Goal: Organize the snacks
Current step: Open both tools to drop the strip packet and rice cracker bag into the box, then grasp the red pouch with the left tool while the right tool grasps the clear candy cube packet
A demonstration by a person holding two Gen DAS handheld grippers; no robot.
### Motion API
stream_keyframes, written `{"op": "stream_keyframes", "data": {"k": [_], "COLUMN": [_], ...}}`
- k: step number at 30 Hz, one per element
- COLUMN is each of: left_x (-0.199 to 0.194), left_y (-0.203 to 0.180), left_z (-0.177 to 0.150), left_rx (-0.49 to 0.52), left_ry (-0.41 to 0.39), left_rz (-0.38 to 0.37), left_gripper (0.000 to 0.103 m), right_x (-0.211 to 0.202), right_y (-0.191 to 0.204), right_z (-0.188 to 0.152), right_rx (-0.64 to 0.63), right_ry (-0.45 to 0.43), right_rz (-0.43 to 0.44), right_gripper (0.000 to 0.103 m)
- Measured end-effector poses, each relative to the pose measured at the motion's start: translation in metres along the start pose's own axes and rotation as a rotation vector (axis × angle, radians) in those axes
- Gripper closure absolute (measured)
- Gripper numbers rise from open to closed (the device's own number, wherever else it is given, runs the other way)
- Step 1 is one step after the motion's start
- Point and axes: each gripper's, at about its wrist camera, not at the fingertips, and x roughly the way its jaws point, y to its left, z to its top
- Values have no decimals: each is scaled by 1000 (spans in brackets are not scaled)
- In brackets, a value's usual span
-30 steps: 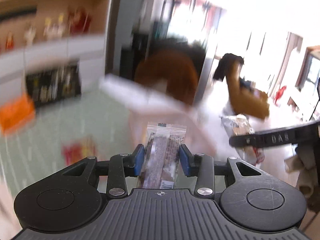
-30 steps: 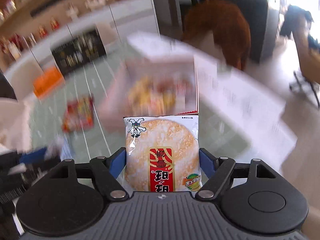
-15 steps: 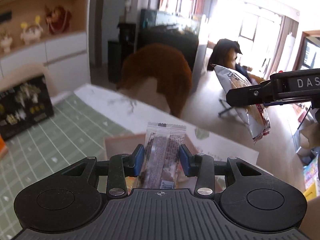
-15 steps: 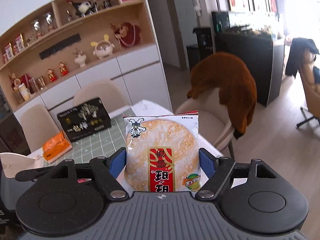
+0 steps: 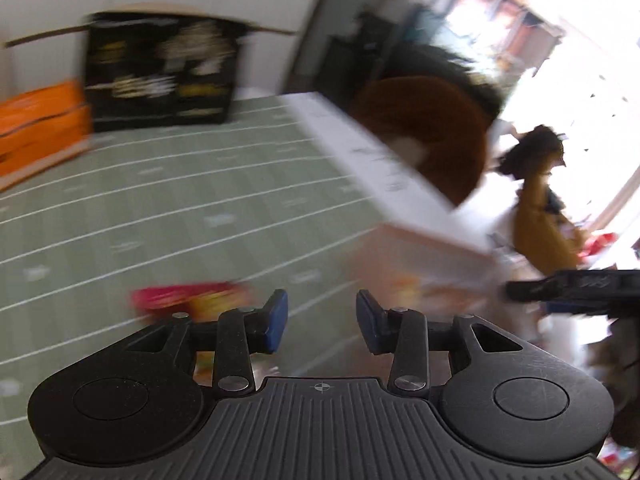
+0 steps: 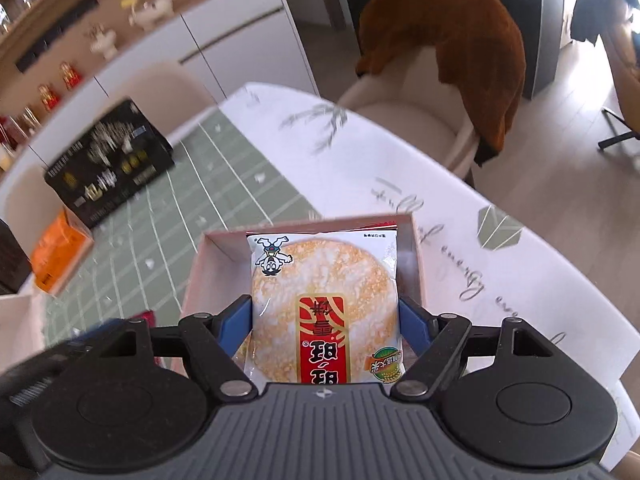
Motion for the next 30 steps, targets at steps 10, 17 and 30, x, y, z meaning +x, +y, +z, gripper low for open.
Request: {"op": "stream_keyframes", "data": {"k": [10, 17, 30], "left_x": [-46, -62, -85], "left_y": [90, 80, 106], "left_z": [-77, -112, -80], "left_rx": [-133, -55, -171], "left_ry": [65, 134, 54], "left_rz": [139, 60, 111], "left_gripper": [61, 60, 61], "right_x": [19, 2, 54], "right_y": [68, 147, 221], "right_z": [-19, -44, -152], "right_rx": [-225, -346, -450], "right_ry": [15, 18, 249], "right_rz": [-298, 40, 175], "right_gripper": [25, 20, 17]}}
